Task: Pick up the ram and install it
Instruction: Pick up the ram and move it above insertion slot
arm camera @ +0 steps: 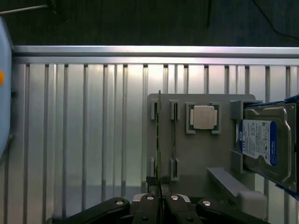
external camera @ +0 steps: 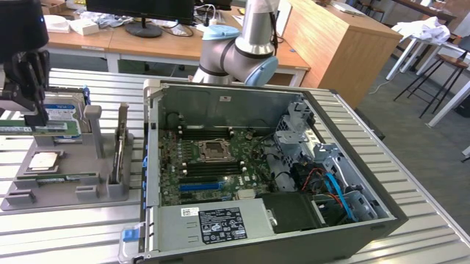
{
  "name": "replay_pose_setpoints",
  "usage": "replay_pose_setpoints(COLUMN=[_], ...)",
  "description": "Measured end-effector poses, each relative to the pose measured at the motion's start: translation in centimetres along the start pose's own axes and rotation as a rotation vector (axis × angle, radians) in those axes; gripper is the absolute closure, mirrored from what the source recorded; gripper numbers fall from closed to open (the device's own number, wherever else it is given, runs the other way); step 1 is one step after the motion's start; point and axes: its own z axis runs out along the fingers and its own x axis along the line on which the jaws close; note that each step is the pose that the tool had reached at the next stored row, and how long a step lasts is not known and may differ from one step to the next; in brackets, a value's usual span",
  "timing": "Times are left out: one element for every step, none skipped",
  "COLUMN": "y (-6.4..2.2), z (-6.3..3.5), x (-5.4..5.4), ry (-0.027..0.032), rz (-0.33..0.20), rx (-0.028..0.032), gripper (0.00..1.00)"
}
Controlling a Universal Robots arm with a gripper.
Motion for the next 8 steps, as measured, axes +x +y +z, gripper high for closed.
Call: replay_pose_setpoints(y=[0.00,0.01,0.01,0.02,0.02,0.02,0.03,0.03], z=[-0.21,-0.40,-0.58,-0.77,-0.94,-1.10,-1.25,-1.39], x=[0.0,0.0,0.0,0.0,0.0,0.0,0.0,0.0], ry=[0.0001,0.0000,0.0000,0.0001,0.0001,0.0001,0.0001,0.0001], rz=[0.000,0.000,0.000,0.000,0.000,0.000,0.000,0.000], rx=[0.0000,0.0000,0.0000,0.0000,0.0000,-0.0001,0.0000,-0.0001], gripper=[0.89,0.89,0.89,0.89,0.89,0.89,0.89,0.89])
